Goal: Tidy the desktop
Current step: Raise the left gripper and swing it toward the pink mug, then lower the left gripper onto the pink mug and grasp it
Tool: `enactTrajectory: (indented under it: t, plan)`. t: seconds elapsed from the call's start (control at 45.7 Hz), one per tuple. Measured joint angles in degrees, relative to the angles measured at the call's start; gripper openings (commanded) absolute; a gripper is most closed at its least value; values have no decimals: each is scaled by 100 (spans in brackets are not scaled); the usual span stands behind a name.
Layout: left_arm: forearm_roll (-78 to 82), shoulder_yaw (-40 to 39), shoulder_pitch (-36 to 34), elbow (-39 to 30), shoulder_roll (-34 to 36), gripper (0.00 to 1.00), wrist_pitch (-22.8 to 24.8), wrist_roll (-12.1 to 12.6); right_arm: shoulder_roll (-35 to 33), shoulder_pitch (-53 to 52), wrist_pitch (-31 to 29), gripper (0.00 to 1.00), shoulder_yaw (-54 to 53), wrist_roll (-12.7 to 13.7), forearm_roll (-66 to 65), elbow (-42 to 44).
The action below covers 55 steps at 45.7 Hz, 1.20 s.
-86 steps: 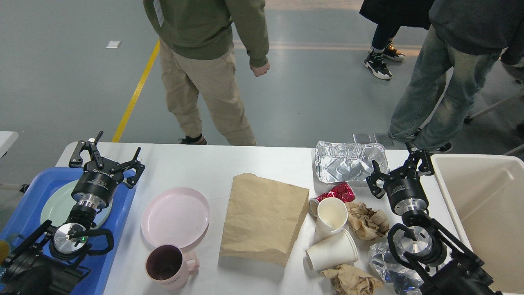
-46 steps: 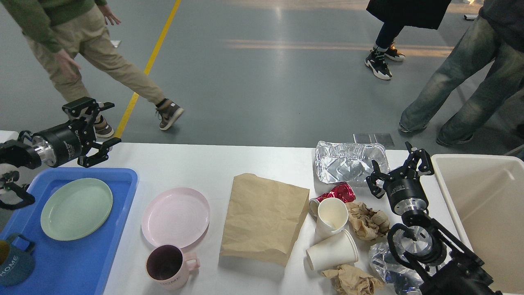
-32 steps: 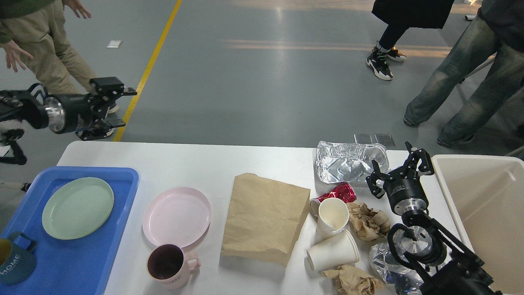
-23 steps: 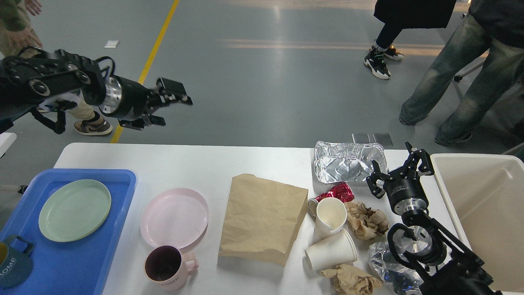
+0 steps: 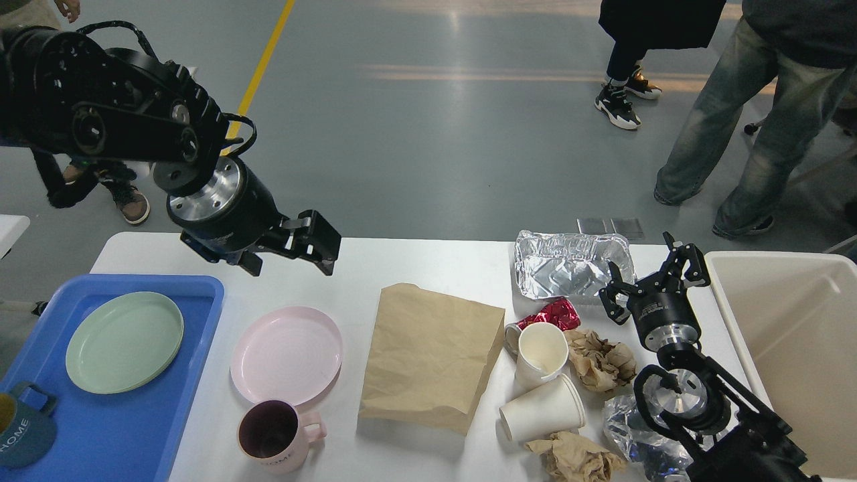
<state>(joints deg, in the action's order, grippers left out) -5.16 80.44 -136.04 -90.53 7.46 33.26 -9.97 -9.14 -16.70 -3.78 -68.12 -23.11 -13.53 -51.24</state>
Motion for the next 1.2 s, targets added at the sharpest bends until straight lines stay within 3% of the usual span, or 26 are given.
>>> enactTrajectory:
  t: [0.109, 0.284, 0.635, 0.744, 1.203]
  plan:
    - [-447, 373, -471, -420, -345, 97, 0, 88, 0, 0, 0, 100, 0, 0, 0, 5]
    - [-1084, 602, -995, -845, -464, 97, 69, 653, 0, 0, 0, 100, 0, 0, 0, 9]
    - [-1143, 547, -975, -829, -319, 96, 553, 712, 0, 0, 0, 100, 0, 0, 0, 9]
    - [-1121, 338, -571, -822, -320, 92, 601, 781, 0, 0, 0, 100, 0, 0, 0, 9]
    - [-373, -76, 2340, -530, 25, 88, -1502, 828, 0, 0, 0, 100, 0, 0, 0, -2]
